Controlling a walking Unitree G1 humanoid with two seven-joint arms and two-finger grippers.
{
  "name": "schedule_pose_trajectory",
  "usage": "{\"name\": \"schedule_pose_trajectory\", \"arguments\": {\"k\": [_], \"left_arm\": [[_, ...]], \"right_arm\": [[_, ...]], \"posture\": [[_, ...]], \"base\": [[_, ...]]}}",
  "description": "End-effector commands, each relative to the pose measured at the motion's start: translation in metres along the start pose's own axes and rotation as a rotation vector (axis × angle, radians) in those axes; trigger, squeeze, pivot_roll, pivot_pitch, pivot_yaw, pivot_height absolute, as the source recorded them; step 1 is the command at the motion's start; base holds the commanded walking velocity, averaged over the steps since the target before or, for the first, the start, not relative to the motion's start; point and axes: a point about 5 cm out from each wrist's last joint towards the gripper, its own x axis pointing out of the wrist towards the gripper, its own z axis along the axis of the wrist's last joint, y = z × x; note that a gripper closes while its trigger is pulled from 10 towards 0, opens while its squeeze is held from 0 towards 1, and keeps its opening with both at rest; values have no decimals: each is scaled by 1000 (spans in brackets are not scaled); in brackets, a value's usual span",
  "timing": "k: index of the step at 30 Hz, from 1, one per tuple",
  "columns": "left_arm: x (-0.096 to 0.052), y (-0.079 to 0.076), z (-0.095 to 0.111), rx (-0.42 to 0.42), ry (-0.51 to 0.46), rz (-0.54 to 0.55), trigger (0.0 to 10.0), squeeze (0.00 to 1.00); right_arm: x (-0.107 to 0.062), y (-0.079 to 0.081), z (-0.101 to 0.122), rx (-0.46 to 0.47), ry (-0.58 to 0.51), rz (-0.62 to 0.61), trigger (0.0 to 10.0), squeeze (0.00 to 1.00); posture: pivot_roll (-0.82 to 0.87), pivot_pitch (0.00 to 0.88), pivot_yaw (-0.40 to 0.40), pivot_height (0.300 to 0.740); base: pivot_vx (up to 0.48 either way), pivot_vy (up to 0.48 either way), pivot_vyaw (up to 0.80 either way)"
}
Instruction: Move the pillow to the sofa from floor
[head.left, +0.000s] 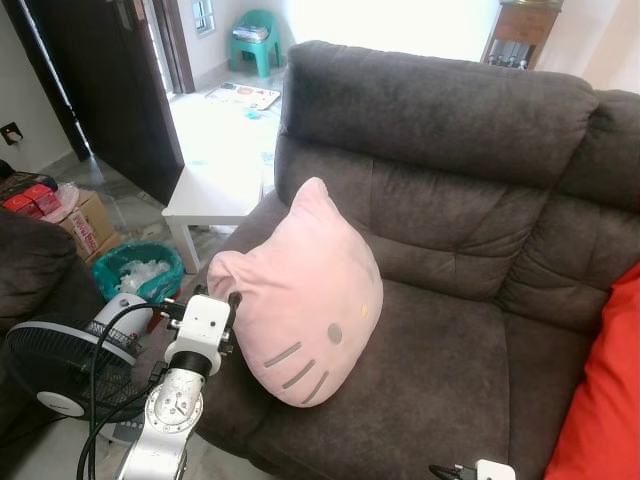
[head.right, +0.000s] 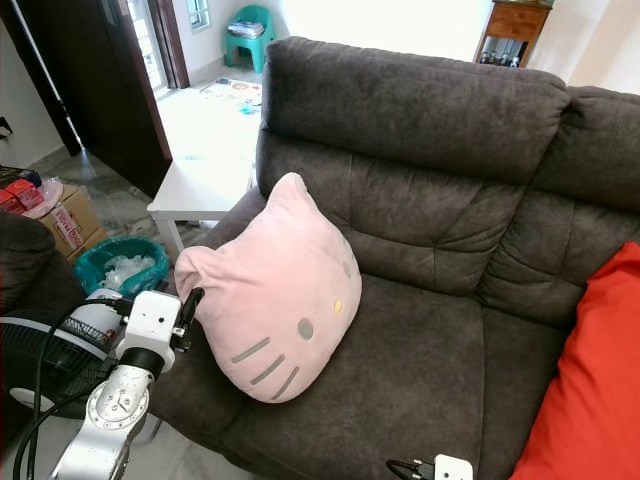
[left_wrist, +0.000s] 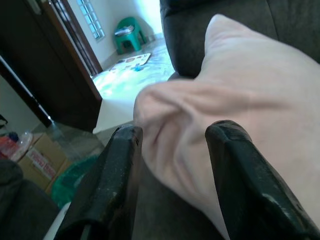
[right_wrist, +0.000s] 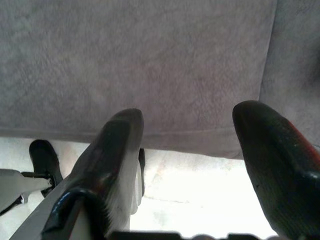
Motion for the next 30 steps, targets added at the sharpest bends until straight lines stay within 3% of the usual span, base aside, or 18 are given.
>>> {"name": "schedule_pose_trajectory", "arguments": {"k": [1, 20, 27, 30], "left_arm": [[0, 0, -3, -10, 14, -2, 10000, 0], [2, 1, -8, -24, 32, -6, 10000, 0], [4, 3, -13, -26, 54, -11, 10000, 0], [3, 5, -25, -38, 104, 1, 10000, 0]], "right_arm": [[-1, 0, -3, 14, 7, -4, 10000, 0], [-1, 3, -4, 3, 13, 12, 10000, 0], [-1, 3, -4, 3, 13, 14, 10000, 0], [-1, 4, -4, 6, 13, 14, 10000, 0]], "posture": [[88, 13, -31, 740], [85, 0, -23, 740], [86, 0, -20, 740], [83, 0, -17, 740]], "base": [[-240, 0, 0], [-243, 0, 0], [-241, 0, 0], [0, 0, 0]]}}
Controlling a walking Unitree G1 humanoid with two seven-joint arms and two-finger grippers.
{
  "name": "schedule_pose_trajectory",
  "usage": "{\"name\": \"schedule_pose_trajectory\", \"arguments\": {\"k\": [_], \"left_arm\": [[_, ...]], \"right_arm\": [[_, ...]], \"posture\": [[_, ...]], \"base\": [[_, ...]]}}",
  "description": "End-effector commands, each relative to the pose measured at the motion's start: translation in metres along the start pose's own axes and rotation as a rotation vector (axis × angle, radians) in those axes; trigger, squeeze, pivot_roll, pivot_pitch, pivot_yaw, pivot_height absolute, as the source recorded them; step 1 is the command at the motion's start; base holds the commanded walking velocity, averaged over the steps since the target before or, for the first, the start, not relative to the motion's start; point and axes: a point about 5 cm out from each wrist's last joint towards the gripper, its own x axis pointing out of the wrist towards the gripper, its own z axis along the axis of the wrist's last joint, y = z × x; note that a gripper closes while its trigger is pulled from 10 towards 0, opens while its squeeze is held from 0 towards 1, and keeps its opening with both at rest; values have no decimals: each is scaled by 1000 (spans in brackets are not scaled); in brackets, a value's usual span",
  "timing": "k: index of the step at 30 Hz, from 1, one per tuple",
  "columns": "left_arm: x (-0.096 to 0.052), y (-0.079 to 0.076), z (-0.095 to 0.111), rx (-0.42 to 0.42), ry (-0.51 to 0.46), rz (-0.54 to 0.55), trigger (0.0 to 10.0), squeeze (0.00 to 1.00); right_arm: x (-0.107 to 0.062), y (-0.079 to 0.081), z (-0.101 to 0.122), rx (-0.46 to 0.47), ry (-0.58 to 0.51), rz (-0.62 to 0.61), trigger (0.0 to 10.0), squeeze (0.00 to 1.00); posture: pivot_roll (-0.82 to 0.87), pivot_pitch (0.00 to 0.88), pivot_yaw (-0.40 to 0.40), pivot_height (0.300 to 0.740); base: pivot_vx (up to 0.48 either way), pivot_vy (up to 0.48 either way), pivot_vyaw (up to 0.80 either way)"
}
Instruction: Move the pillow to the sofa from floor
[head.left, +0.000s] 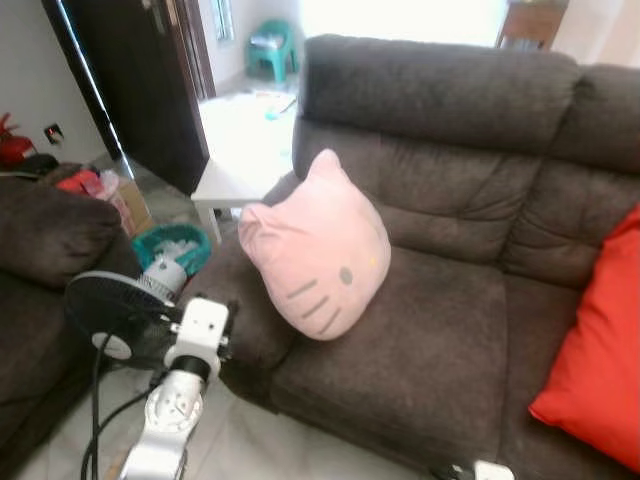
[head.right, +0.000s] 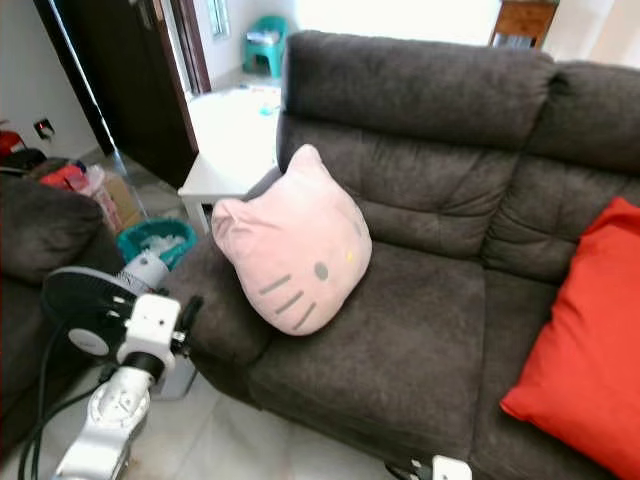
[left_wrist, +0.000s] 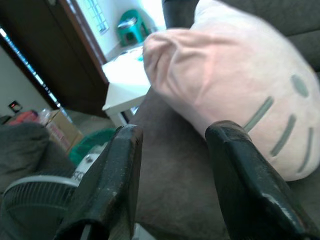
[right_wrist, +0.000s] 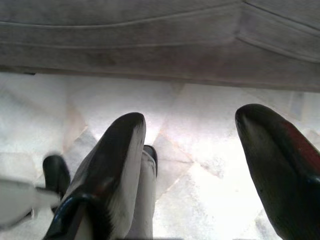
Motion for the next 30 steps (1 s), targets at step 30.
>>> {"name": "schedule_pose_trajectory", "arguments": {"k": [30], "left_arm": [[-105, 14, -169, -18, 929, -30, 10000, 0]], "right_arm": [[2, 10, 4, -46, 10, 45, 10000, 0]], "posture": [[86, 0, -24, 740]], "base": [[0, 0, 0]]}}
